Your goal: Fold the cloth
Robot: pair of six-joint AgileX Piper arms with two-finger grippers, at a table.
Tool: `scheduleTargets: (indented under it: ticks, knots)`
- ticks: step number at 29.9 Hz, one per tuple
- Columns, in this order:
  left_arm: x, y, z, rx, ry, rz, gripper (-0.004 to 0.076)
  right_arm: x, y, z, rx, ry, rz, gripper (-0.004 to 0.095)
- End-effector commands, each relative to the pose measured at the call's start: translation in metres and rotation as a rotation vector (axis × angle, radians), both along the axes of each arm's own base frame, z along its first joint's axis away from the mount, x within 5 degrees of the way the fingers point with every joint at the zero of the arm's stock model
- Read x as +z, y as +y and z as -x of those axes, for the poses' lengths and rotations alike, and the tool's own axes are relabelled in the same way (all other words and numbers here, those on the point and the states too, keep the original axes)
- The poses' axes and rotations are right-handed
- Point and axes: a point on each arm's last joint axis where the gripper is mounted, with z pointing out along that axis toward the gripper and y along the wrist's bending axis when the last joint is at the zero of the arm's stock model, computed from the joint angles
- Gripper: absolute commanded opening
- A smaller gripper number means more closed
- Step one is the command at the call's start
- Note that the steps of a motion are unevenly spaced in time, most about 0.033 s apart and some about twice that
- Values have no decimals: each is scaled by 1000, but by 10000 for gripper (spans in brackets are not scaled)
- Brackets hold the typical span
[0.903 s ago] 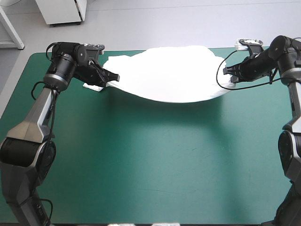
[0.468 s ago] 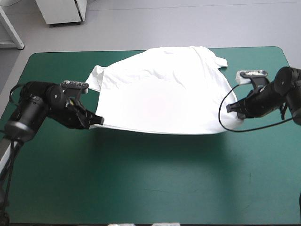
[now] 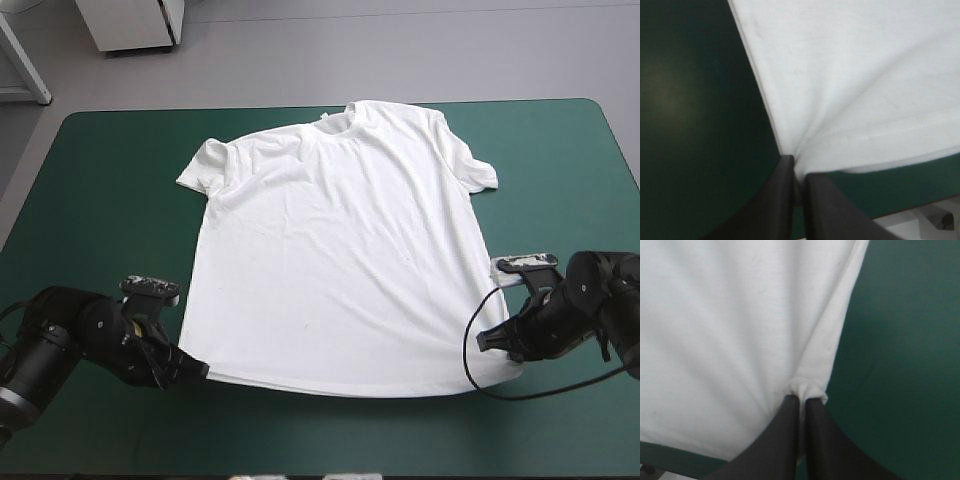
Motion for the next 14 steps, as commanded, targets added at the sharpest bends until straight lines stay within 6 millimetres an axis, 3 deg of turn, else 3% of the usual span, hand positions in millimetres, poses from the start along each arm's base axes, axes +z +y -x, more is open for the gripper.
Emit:
scheduleTargets:
  ticks: [1,8,14]
  knots:
    - [-6,-1,19,-5,62,17,-9,3,-2,24,0,-24,1,-13]
    - [-18,0,39,4,88,34,-9,-17,-5,56,-16,3,-3,-13]
    - [-16,0,42,4,74,46,-8,-24,-4,65,-13,20,-12,-10]
